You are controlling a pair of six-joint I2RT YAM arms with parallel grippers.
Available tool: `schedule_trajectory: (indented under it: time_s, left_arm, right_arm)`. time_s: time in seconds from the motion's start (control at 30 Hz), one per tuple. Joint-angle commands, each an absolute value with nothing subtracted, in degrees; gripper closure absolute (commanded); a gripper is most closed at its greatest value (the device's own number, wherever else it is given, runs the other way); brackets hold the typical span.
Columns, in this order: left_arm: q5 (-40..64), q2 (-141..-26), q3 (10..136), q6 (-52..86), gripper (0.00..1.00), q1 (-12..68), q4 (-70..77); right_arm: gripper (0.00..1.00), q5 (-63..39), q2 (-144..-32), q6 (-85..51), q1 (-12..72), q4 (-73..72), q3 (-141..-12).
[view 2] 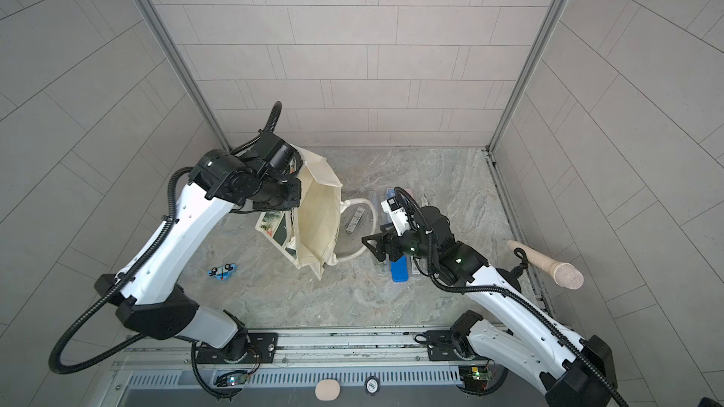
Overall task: Take out the compass set from the canvas bag
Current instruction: Adjust the canvas bag at the center of the board.
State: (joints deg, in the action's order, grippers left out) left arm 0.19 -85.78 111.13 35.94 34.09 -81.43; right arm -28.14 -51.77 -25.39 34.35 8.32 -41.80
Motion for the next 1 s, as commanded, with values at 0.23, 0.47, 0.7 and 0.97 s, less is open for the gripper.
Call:
schedule_trajectory:
  time_s: [0.23,0.47,0.7,0.97]
  left_arm:
    - [6.78,-83.06,109.74,38.63,1.0,32.6,-74.4]
    - [6.97,-82.62,110.06,37.67,1.0,32.49,-74.88]
    - [6.97,-82.1,109.74,37.03,1.0,32.13,-74.97]
    - [10.38,-82.35,103.7,31.41,1.0,21.02,-71.37]
  right_arm:
    - [0.19,-18.87,-61.23,-32.91,38.29,5.58,-50.35]
    - [0.25,-15.78,-70.02,-32.52,38.41,4.22,-55.48]
    - [0.66,-21.36,-79.13,-33.45,38.41,0.63,-59.95]
    - [1.0,-17.03,-78.28,-36.07,38.2,14.27,-73.21]
